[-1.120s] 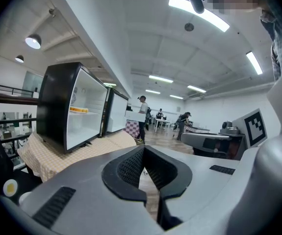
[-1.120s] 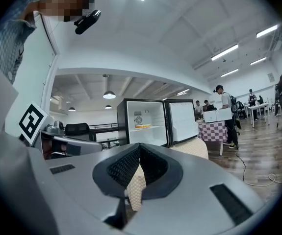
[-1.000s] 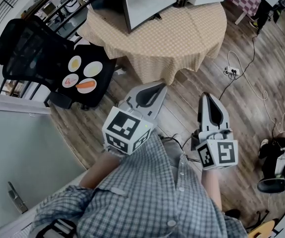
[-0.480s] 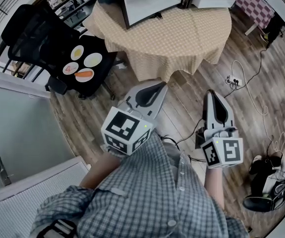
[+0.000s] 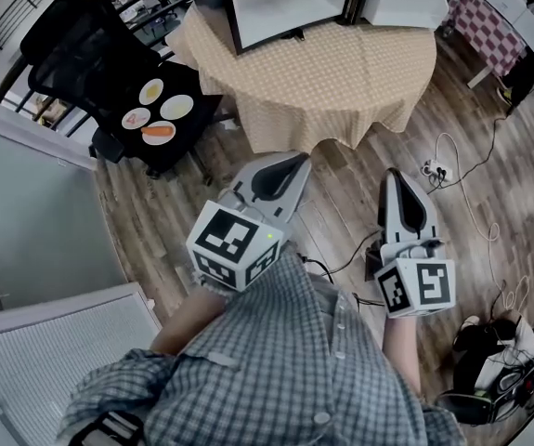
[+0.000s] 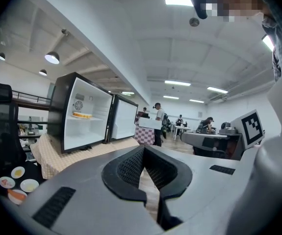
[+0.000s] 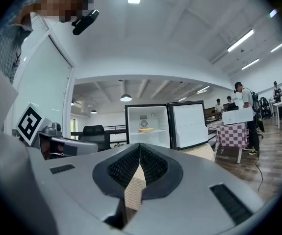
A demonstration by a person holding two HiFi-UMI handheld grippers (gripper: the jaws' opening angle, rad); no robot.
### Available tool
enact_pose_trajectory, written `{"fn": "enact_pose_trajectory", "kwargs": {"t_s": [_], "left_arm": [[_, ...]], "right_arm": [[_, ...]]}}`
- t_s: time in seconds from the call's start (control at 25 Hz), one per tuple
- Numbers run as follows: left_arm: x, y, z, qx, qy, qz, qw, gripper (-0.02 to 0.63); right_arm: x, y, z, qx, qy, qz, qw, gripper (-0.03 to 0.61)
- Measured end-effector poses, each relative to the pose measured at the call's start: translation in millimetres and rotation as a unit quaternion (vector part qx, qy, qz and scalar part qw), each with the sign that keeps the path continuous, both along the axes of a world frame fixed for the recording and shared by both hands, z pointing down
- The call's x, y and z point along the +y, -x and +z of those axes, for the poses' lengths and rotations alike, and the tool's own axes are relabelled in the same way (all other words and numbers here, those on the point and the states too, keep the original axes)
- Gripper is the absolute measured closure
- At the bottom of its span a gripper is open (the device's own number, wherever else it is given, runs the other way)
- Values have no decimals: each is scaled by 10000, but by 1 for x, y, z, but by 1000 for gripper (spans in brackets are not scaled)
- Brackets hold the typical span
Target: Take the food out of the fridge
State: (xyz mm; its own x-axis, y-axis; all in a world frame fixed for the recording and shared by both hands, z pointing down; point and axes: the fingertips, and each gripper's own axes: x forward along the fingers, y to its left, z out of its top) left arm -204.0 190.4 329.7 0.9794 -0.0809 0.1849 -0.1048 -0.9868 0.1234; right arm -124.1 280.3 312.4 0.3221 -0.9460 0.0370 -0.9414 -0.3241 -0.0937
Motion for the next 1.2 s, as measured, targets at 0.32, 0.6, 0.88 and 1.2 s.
{"fn": "enact_pose_trajectory", "kwargs": {"t_s": [0.32,0.6,0.88,1.2], "left_arm": [[18,-16,-10,88,-104,15,9999,609],[24,-36,-2,-34,-164,204,9997,609],[11,-74,7,-11,-7,406,9992,609],[-5,-137,-4,-28,-79,809,9967,609]], "right_arm": [[32,-19,1,-27,-156,275,9995,568],[48,-39,12,-175,-138,579,9981,568],[40,-62,17,-107,56,705,9974,568],[17,-110,8,-54,162,979,9951,568]]}}
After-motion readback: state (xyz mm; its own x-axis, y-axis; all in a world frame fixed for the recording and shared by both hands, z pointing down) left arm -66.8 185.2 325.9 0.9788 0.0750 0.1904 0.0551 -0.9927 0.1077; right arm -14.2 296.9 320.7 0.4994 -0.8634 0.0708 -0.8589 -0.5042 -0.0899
